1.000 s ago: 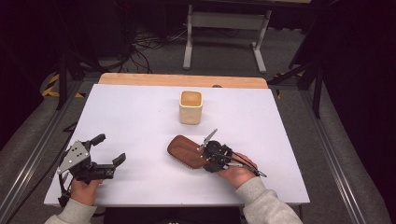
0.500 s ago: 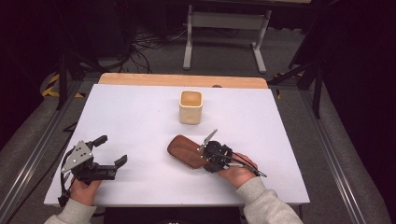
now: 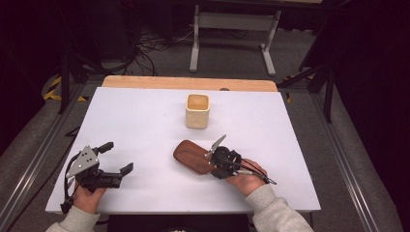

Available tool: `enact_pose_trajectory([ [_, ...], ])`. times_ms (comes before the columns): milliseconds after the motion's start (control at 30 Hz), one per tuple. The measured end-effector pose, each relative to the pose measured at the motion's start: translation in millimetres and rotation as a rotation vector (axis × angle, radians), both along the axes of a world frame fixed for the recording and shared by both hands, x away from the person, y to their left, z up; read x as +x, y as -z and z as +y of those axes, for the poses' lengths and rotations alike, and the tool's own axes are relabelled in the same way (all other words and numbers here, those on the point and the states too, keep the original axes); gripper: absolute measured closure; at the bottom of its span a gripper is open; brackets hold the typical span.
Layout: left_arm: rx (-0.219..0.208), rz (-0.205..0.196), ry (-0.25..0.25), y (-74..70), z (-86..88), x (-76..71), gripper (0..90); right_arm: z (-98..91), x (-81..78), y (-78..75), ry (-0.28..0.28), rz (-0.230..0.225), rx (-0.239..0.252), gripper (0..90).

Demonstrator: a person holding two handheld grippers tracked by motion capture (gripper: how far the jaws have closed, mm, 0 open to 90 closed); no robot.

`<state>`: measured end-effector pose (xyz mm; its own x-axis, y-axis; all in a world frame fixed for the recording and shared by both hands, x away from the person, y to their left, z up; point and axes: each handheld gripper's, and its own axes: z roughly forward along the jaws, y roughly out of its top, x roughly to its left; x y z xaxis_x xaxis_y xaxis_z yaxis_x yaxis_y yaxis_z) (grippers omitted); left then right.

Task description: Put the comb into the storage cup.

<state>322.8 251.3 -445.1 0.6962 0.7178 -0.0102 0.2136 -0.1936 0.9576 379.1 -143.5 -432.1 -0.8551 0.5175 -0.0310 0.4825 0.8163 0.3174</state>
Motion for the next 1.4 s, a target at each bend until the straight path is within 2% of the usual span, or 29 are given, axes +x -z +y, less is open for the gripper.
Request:
enact_pose_trajectory([
  [233,0.007,0.001,0.020,-0.3,1.1,-0.4,0.1,-2.2,-1.2,-5.4,-0.015,-0.011,0.013,72.9],
  [400,0.015,-0.001,0.021,-0.5,0.9,-1.0,0.2,-2.5,-4.4,-15.2,-0.021,-0.049,0.033,72.9],
  [533,0.019,0.000,0.050,-1.2,2.0,-2.1,1.0,-4.2,-6.5,-23.7,-0.021,-0.081,0.062,72.8],
  [667,-0.003,-0.006,0.059,-2.0,2.2,-3.3,1.0,-6.5,-7.8,-28.9,-0.026,-0.119,0.085,72.8],
  [900,-0.007,0.001,0.059,-1.8,2.0,-3.1,0.3,-10.1,-10.6,-36.6,-0.027,-0.165,0.133,72.8],
  [1167,-0.016,0.013,0.080,-3.2,0.5,-1.0,0.4,-16.4,-18.5,-44.7,-0.025,-0.284,0.282,72.7],
  [1267,-0.037,0.020,0.095,-4.2,0.3,0.1,0.2,-17.8,-21.3,-45.4,-0.026,-0.322,0.335,72.7],
  [1400,-0.057,0.030,0.109,-6.4,-0.8,1.0,0.2,-18.5,-25.2,-44.1,-0.027,-0.370,0.430,72.7],
])
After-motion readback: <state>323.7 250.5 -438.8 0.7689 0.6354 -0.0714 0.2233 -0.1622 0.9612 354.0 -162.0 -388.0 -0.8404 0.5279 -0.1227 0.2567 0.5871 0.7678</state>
